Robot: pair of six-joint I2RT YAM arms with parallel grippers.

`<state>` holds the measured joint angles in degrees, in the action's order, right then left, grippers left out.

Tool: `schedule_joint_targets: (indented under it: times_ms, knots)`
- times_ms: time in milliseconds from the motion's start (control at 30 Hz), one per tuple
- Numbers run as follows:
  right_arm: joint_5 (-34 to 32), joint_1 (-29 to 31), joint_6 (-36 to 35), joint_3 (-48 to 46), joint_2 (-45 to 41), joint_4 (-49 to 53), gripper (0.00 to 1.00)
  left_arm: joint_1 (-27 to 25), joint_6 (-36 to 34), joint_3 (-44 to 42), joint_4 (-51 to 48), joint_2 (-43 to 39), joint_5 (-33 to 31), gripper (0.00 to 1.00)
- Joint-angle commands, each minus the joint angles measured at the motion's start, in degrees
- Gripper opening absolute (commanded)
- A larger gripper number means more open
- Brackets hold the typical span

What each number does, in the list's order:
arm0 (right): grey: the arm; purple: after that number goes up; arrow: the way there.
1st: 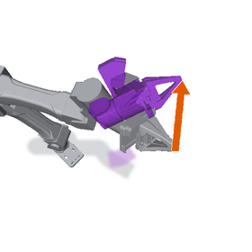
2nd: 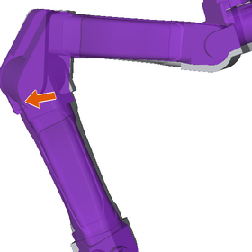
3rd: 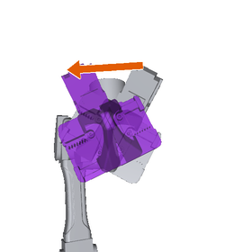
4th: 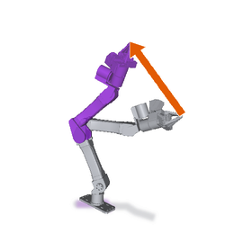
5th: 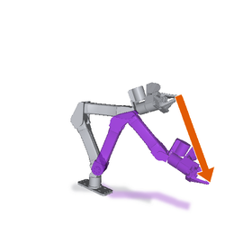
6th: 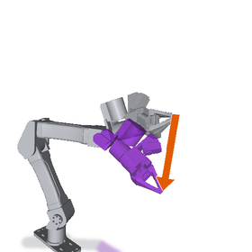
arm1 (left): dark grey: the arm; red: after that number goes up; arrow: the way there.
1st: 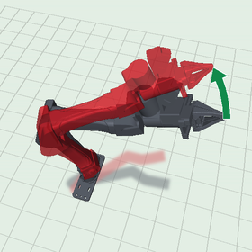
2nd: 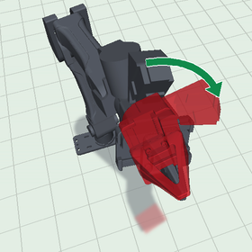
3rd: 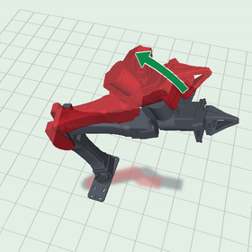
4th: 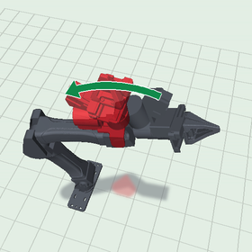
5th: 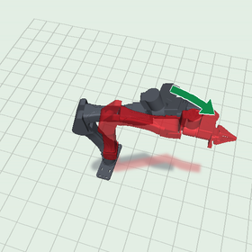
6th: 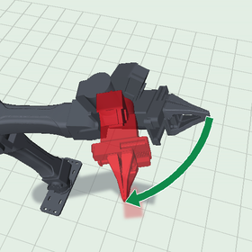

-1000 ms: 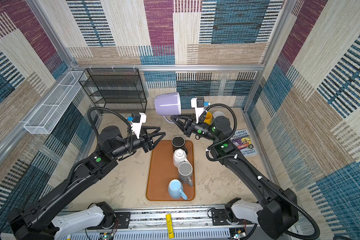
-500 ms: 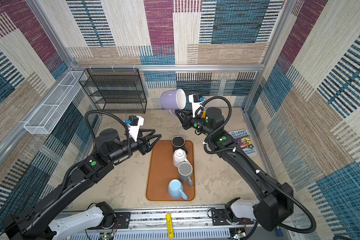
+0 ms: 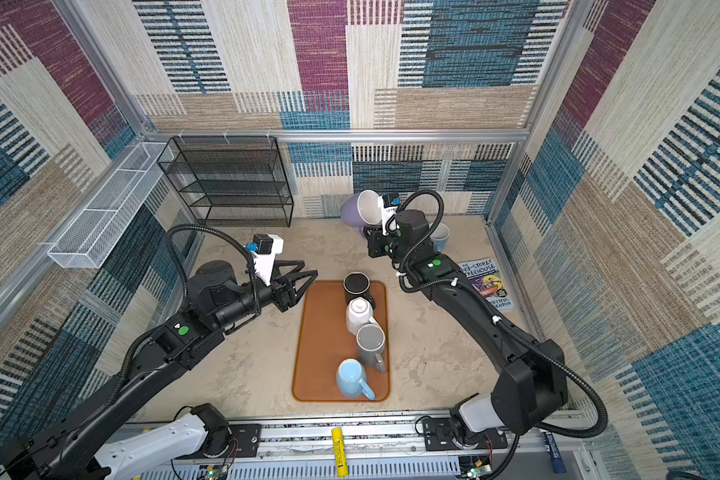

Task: Turn the mug right side up
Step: 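Carry the purple mug toward the yellow mug and turn it upright with the right gripper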

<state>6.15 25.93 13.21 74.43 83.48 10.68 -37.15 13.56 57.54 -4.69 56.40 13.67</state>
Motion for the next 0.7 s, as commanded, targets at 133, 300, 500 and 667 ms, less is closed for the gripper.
schedule_joint_targets:
  times_ms: [133,300,500,667]
  knots:
    - [-10.0,-0.4,-1.9,4.0,5.8,4.7,0.00,0.2,-1.2,0.0,-0.1,-0.2,-0.5,0.54]
    - [-14.0,-0.5,-2.8,6.1,10.2,7.5,0.00,0.2,-1.3,0.1,-0.3,-0.4,0.4,0.54]
    - [-16.0,-1.3,-2.8,8.3,14.7,9.0,0.00,0.1,-1.3,0.0,-0.2,-0.4,1.4,0.54]
    - [-18.2,-2.2,-2.4,10.1,18.0,10.3,0.00,0.2,-1.6,0.3,-1.2,-0.3,1.5,0.54]
